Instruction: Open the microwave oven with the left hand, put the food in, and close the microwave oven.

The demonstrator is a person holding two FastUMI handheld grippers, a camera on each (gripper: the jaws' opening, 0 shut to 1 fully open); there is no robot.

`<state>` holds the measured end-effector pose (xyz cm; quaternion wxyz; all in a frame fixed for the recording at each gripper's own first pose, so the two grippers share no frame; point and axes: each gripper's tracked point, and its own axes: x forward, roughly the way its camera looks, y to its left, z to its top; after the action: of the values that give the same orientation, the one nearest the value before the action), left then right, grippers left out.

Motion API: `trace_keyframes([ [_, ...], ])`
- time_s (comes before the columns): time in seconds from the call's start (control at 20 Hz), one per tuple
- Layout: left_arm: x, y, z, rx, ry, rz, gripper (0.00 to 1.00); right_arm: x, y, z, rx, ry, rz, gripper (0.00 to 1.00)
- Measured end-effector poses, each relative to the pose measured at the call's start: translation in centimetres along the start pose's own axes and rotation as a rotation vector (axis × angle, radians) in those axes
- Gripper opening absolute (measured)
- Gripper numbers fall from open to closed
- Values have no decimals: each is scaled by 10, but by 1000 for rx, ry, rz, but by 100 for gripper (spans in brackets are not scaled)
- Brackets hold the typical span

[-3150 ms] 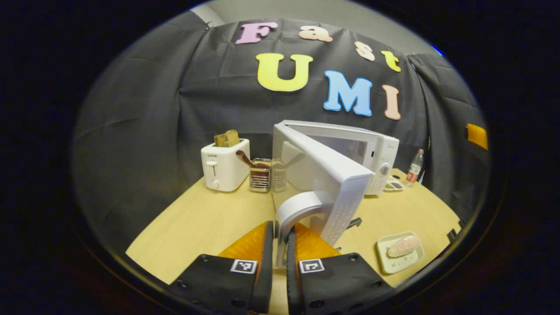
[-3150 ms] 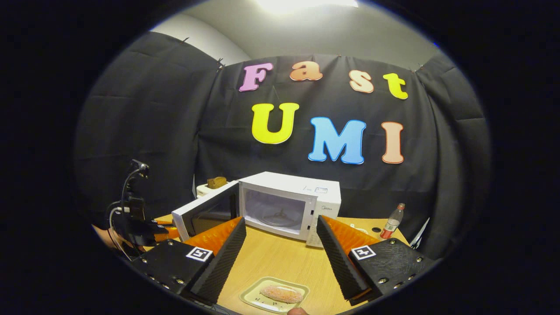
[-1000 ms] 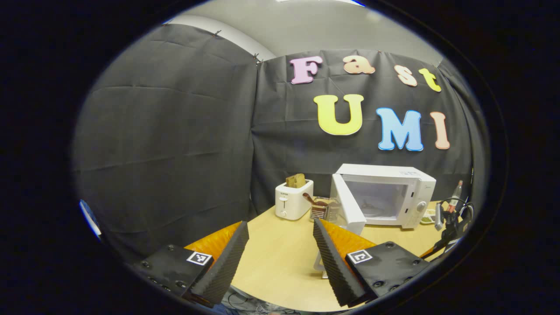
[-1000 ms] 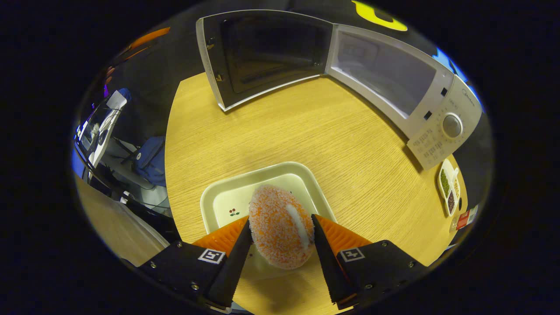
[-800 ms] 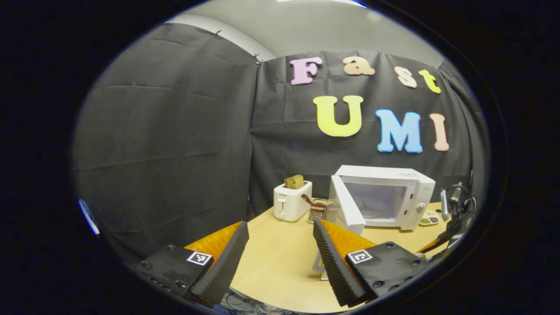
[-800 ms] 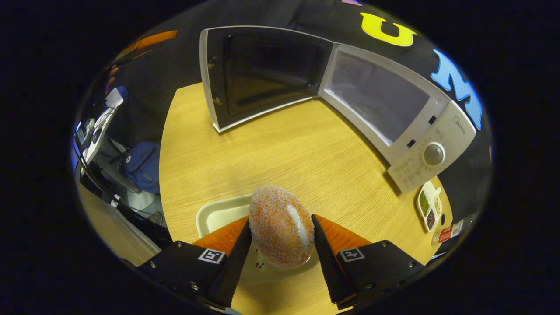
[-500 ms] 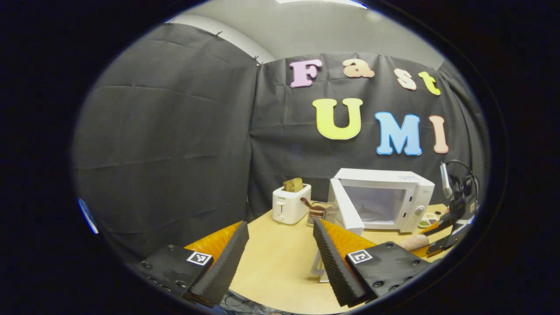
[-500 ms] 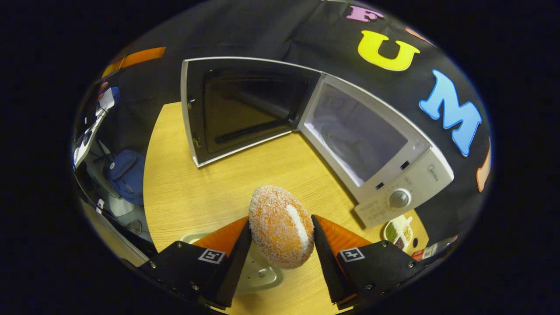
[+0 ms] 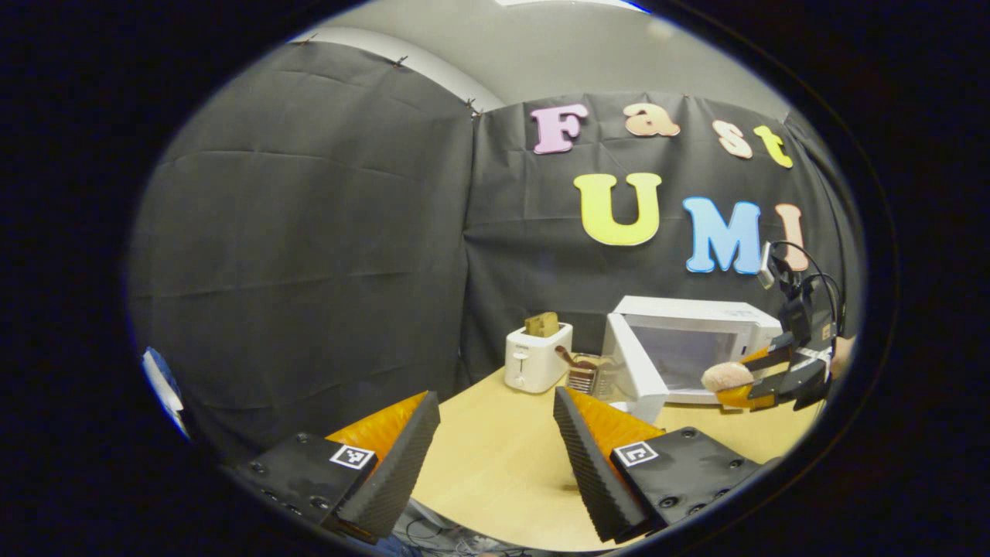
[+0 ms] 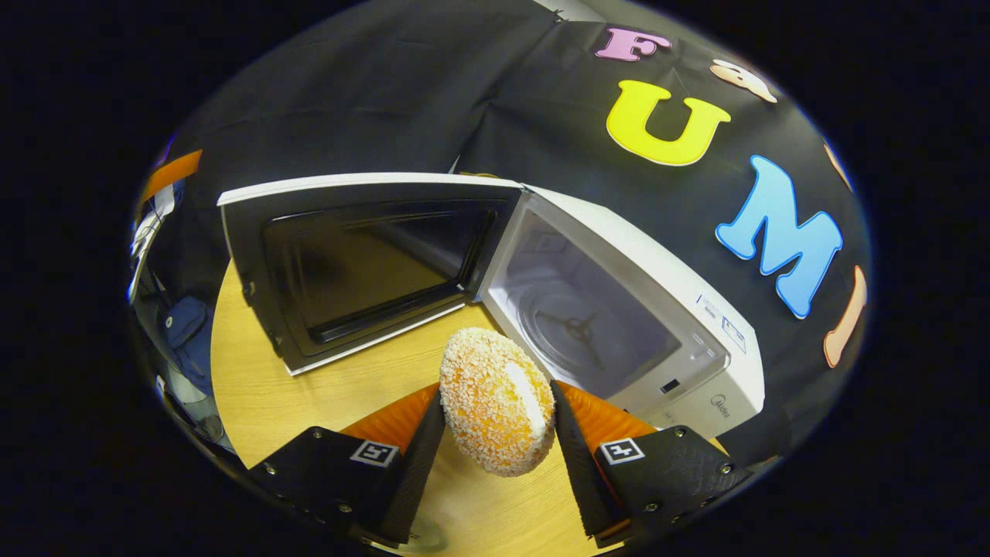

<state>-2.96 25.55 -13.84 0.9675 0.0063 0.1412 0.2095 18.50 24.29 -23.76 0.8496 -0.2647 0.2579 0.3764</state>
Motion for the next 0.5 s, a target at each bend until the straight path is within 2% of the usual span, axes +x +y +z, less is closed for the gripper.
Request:
trace_keyframes([
  [0.2,-14,17,-6,9,17,51,96,30,-16,15,17,-20,-57,80],
  [0.5,-28,32,-15,0,59,123,95,85,-35,14,-16,-24,-123,80],
])
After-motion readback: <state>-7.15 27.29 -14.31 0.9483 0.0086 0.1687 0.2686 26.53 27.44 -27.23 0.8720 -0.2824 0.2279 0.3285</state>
